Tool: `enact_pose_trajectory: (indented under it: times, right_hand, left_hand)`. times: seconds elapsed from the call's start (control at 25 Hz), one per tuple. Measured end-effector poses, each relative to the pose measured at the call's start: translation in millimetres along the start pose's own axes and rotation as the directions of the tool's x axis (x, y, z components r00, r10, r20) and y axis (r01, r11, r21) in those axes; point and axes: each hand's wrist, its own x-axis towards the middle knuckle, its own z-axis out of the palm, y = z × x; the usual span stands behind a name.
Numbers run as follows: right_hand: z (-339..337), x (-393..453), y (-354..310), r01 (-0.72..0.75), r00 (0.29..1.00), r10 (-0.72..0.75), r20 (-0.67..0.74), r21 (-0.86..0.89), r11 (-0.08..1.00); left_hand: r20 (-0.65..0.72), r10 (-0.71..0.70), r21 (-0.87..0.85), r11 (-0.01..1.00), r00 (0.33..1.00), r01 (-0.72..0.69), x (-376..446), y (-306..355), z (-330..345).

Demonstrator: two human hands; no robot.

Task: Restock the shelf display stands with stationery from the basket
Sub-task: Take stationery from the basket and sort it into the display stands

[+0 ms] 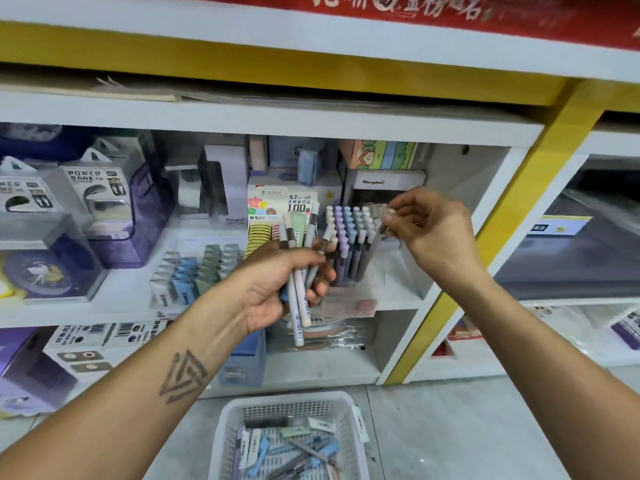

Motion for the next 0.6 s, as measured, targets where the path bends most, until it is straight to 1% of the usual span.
enact_pose_trajectory:
  times: [0.12,0.2,0.4,0.52,0.6]
  right_hand:
    - [6,-6,7,0.075,0.996,-0.067,0.062,-0.131,0.989]
    - [9,-9,9,0.108,0.992,-0.095,0.078,-0.172,0.979]
    - [10,-10,9,0.133,0.99,-0.121,0.075,-0.173,0.976]
    - [13,-11,8,0.158,0.986,-0.141,0.092,-0.216,0.963]
    - [13,-10,6,0.161,0.984,-0.141,0.113,-0.198,0.967]
  left_hand:
    - [0.013,-0.014,-0.002,1.0,1.0,0.014,7,-6,0]
    - [0.008,-0.007,-0.008,1.0,1.0,0.007,11,-7,-3]
    - [0.021,-0.005,-0.017,1.0,1.0,0.005,15,-9,-6]
    - [0.021,-0.008,-0.011,1.0,1.0,0.008,16,-9,-8]
    - [0.021,-0.009,-0.005,1.0,1.0,0.009,15,-10,-9]
